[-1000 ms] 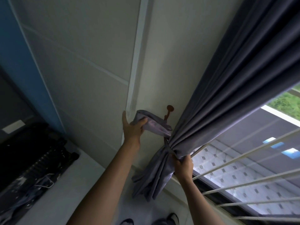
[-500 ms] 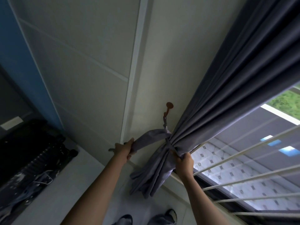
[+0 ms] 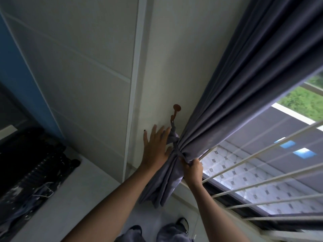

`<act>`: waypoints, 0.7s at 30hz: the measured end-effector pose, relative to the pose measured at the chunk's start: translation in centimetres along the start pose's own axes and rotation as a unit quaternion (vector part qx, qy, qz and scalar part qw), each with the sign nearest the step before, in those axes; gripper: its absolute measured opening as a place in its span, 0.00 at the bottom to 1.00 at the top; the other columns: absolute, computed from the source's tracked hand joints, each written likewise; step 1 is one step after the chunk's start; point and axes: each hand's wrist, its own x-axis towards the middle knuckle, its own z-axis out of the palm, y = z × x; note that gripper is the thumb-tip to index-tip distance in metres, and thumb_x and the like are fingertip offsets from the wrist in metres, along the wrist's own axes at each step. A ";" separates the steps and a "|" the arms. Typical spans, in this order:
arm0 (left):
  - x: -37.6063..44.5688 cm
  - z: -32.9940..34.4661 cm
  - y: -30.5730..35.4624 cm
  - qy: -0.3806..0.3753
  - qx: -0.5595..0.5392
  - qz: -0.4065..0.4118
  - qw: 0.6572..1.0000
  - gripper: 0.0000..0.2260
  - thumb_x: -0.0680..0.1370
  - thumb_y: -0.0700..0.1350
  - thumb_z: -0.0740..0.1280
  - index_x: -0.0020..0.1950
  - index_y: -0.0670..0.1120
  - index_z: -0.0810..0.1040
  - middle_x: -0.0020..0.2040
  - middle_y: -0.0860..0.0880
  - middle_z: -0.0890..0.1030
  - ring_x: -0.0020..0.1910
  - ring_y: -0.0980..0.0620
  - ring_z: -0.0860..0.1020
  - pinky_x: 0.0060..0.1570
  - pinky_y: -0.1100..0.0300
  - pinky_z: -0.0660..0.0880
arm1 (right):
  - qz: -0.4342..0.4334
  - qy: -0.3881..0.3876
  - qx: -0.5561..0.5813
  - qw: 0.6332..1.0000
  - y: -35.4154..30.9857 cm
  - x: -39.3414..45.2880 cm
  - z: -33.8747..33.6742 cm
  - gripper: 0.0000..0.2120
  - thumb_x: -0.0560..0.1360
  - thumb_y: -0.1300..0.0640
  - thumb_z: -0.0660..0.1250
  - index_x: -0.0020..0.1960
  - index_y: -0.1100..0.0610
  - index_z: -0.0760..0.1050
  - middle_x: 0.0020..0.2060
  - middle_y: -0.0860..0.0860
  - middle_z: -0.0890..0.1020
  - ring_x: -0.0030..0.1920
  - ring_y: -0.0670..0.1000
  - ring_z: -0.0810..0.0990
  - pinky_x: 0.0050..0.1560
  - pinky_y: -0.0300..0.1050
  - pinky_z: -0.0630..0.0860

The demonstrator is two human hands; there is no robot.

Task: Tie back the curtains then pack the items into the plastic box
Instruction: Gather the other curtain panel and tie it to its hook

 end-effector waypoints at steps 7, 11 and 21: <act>0.4 1.1 1.4 0.023 0.052 0.061 0.997 0.04 0.71 0.42 0.72 0.44 0.45 0.79 0.33 0.50 0.80 0.34 0.48 0.81 0.60 0.38 0.71 | -0.054 0.028 -0.022 0.998 -0.2 -0.7 -0.1 0.12 0.72 0.57 0.70 0.50 0.63 0.75 0.43 0.55 0.78 0.44 0.57 0.75 0.39 0.42 0.64; -1.6 1.0 1.8 -0.051 -0.017 0.034 0.998 0.08 0.77 0.46 0.59 0.47 0.46 0.77 0.39 0.49 0.80 0.39 0.48 0.81 0.57 0.49 0.74 | -0.117 0.034 -0.012 0.992 0.4 -3.0 0.0 0.25 0.70 0.45 0.69 0.61 0.59 0.71 0.53 0.49 0.75 0.53 0.48 0.72 0.51 0.40 0.70; -2.7 -1.2 -0.4 -0.058 -0.081 0.079 0.992 0.15 0.79 0.48 0.57 0.56 0.41 0.78 0.38 0.47 0.81 0.34 0.46 0.79 0.41 0.56 0.75 | -0.089 0.091 -0.014 0.992 -0.7 -2.2 0.3 0.13 0.74 0.47 0.68 0.51 0.54 0.70 0.43 0.52 0.81 0.42 0.56 0.78 0.38 0.48 0.72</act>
